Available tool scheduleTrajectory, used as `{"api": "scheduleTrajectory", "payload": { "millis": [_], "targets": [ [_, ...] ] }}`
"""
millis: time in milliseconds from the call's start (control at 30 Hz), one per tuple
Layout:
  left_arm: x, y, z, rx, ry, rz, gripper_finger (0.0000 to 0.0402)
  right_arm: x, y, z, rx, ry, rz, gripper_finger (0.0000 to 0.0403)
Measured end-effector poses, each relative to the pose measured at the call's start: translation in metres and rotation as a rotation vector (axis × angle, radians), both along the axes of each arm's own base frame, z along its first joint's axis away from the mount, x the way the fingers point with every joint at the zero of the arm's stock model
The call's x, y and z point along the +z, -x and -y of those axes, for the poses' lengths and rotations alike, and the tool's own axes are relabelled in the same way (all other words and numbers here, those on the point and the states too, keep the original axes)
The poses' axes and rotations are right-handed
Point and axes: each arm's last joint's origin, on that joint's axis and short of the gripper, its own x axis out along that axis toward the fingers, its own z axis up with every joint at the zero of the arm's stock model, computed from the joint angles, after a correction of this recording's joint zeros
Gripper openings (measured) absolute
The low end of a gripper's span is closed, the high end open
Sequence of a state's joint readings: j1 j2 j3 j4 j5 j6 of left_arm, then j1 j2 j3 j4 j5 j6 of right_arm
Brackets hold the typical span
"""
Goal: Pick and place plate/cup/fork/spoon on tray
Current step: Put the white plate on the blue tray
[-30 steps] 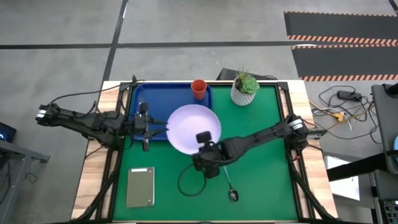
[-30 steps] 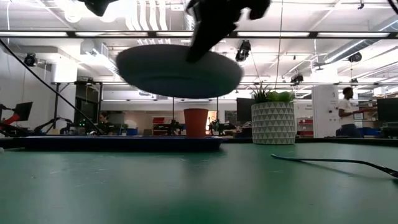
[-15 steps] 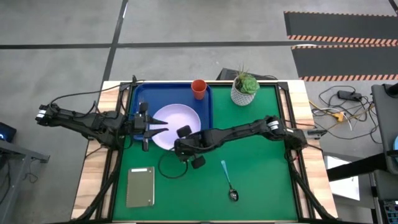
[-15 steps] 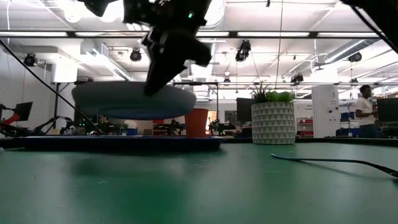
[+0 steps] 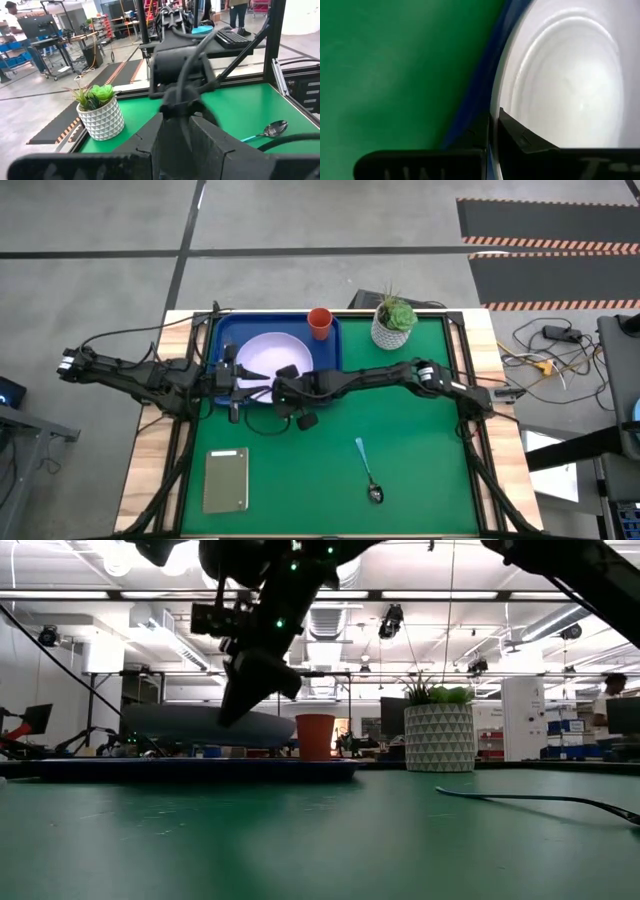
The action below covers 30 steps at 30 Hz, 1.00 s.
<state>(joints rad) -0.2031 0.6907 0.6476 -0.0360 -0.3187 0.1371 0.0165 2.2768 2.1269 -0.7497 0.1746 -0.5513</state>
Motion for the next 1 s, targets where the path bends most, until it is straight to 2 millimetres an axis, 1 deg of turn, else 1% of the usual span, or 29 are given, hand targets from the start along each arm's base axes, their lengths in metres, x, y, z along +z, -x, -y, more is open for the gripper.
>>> {"api": "scheduleTrajectory", "payload": {
  "millis": [200,400,800,1000],
  "targets": [
    [0.000,-0.001,0.000,0.000,0.000,-0.002,0.0075,-0.011,-0.006,0.018,-0.003,0.019,0.020,0.0009],
    [-0.001,-0.002,0.000,0.000,-0.002,-0.007,0.0075,-0.018,-0.006,0.029,0.003,0.001,0.000,0.0009],
    [-0.001,-0.003,0.001,0.000,-0.002,-0.006,0.0075,-0.017,-0.008,0.049,0.018,-0.082,0.038,0.0009],
    [-0.001,-0.003,0.001,0.000,-0.002,-0.007,0.0075,-0.018,-0.007,0.059,0.006,-0.097,0.038,0.0009]
  ]
}}
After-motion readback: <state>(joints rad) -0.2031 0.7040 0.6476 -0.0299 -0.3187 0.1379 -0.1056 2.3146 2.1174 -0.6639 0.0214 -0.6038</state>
